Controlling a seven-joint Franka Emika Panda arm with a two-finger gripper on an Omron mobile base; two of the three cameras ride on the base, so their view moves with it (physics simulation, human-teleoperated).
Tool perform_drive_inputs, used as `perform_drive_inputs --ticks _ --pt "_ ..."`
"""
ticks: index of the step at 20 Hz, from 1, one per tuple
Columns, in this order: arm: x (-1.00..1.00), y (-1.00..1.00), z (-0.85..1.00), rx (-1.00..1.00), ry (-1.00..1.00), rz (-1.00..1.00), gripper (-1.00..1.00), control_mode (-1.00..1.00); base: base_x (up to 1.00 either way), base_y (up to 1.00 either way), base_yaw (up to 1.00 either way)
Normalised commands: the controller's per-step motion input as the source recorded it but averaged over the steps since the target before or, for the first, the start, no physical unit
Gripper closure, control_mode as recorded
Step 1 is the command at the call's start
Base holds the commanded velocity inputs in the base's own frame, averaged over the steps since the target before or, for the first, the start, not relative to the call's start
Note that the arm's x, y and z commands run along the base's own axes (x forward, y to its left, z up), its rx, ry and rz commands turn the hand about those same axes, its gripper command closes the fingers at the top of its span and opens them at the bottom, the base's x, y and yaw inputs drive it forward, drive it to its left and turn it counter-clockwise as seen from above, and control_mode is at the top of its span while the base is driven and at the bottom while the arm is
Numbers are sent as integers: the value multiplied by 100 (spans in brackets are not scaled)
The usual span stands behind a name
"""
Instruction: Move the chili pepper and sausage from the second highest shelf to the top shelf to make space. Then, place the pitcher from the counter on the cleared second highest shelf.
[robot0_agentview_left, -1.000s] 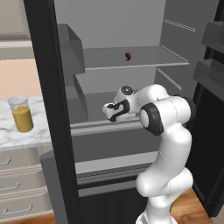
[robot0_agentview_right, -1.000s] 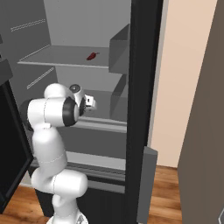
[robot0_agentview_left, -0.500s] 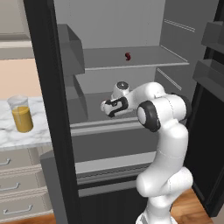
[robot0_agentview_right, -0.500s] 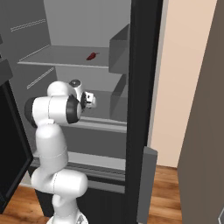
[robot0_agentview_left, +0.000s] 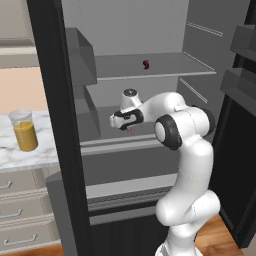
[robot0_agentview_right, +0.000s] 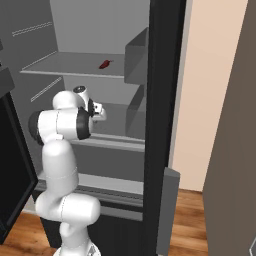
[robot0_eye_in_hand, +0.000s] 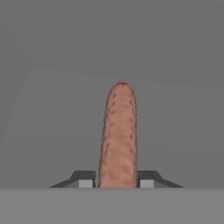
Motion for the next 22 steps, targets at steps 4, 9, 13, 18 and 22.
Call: perform_drive_inputs --ticks 4,9,13,18,22 --pt "0 0 -2 0 0 0 100 -100 0 0 0" --pt "-43 0 -19 0 -8 0 100 -100 0 0 0" --pt "-79 0 -15 0 -10 0 100 -100 0 0 0" --pt "-91 0 0 0 -5 0 100 -100 0 0 0" --pt "-96 1 19 0 -2 0 100 -100 0 0 0"
